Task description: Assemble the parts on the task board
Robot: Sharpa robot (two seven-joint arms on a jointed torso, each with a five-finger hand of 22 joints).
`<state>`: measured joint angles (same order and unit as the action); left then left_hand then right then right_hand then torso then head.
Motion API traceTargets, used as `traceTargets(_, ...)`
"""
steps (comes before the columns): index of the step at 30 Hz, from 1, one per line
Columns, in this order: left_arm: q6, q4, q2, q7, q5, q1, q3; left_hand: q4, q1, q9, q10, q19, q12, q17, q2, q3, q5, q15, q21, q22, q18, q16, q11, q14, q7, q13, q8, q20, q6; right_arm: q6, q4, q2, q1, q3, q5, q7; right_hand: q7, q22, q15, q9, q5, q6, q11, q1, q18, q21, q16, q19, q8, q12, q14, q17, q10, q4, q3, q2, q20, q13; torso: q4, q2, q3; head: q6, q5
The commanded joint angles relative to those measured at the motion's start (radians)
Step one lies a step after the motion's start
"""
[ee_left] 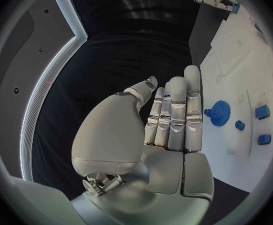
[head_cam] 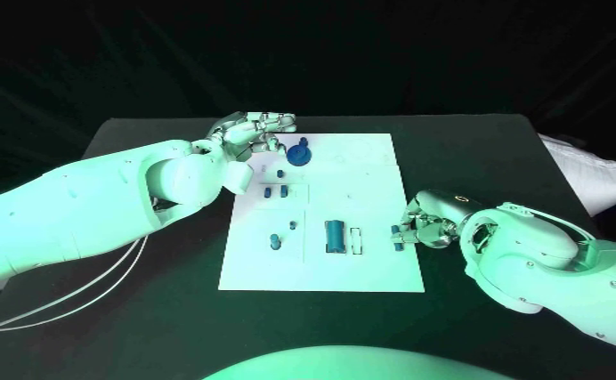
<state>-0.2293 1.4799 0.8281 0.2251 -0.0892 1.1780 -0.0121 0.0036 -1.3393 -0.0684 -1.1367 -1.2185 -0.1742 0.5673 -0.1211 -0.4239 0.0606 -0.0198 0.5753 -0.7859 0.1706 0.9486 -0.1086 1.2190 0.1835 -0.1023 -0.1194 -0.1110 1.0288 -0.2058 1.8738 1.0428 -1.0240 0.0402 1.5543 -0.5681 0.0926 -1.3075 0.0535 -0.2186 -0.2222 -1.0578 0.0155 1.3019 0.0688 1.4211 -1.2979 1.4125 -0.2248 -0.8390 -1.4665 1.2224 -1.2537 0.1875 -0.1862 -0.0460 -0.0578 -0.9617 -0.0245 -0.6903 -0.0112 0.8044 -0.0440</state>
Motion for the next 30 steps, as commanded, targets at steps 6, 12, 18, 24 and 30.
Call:
traceTargets(6,0.019,0.001,0.0,0.005,0.004,0.0,0.001,0.0,0.011,0.0,0.007,-0.001,-0.006,-0.001,-0.001,0.005,0.0,-0.001,-0.007,0.001,0.011,-0.005,0.002,-0.006,-0.001,-0.001,-0.005,-0.008,-0.008,0.17,-0.006,-0.02,0.015,0.004,0.165,-0.02,-0.006,-0.026,0.008,0.002,0.116,-0.019,-0.009,0.095,-0.01,0.005,-0.003,0.011,-0.001,-0.001,-0.043,0.006,-0.009,-0.055,0.035,-0.016,0.008,-0.003,-0.0019,0.001,-0.0001,0.002,-0.003)
traceTargets(12,0.021,0.001,-0.001,0.003,0.004,0.0,0.001,0.0,0.011,0.0,0.007,-0.001,-0.006,-0.001,-0.001,0.005,0.0,-0.001,-0.007,0.001,0.011,-0.005,0.002,-0.006,-0.001,-0.001,-0.005,-0.008,-0.008,0.23,-0.013,-0.041,0.018,0.005,0.245,-0.022,-0.008,-0.027,0.01,0.004,0.139,-0.025,-0.011,0.134,-0.01,0.005,-0.004,0.011,0.004,0.004,-0.043,0.01,-0.01,-0.084,0.063,-0.019,0.01,-0.001,-0.0012,0.0,-0.0006,0.001,-0.001)
traceTargets(18,0.021,0.001,-0.002,0.002,0.004,0.0,0.001,0.0,0.009,0.0,0.009,0.0,-0.007,-0.002,-0.001,0.007,0.0,-0.001,-0.009,0.002,0.011,-0.005,0.002,-0.008,-0.001,-0.001,-0.005,-0.008,-0.01,0.272,-0.019,-0.055,0.02,0.005,0.271,-0.023,-0.01,-0.029,0.011,0.005,0.153,-0.03,-0.013,0.155,-0.011,0.005,-0.005,0.012,0.007,0.004,-0.044,0.013,-0.012,-0.101,0.085,-0.025,0.011,-0.003,0.0007,0.0,0.0007,0.002,0.001)
traceTargets(24,0.021,0.001,-0.001,0.001,0.004,-0.001,0.001,0.0,0.009,0.0,0.009,0.0,-0.007,-0.002,-0.001,0.007,0.0,-0.001,-0.009,0.002,0.011,-0.005,0.002,-0.008,-0.001,-0.001,-0.005,-0.008,-0.01,0.196,-0.017,-0.055,0.021,0.005,0.226,-0.025,-0.014,-0.037,0.014,0.008,0.08,-0.036,-0.017,0.147,-0.012,0.01,-0.011,0.018,0.013,-0.005,-0.046,0.023,-0.024,-0.095,0.12,-0.047,0.013,-0.012,-0.0011,0.0,-0.0004,0.002,-0.001)
traceTargets(30,0.022,0.001,-0.002,0.001,0.004,-0.001,0.001,0.0,0.009,0.0,0.009,0.0,-0.007,-0.002,-0.001,0.007,0.0,-0.001,-0.009,0.002,0.011,-0.005,0.002,-0.008,-0.001,-0.001,-0.005,-0.008,-0.01,0.012,0.002,-0.043,0.02,0.004,0.033,-0.017,-0.017,-0.046,0.017,0.011,0.055,-0.035,-0.02,0.148,-0.015,0.017,-0.02,0.025,0.023,-0.006,-0.049,0.034,-0.03,-0.09,0.198,-0.077,0.018,-0.017,0.0001,0.001,0.0002,0.002,-0.002)
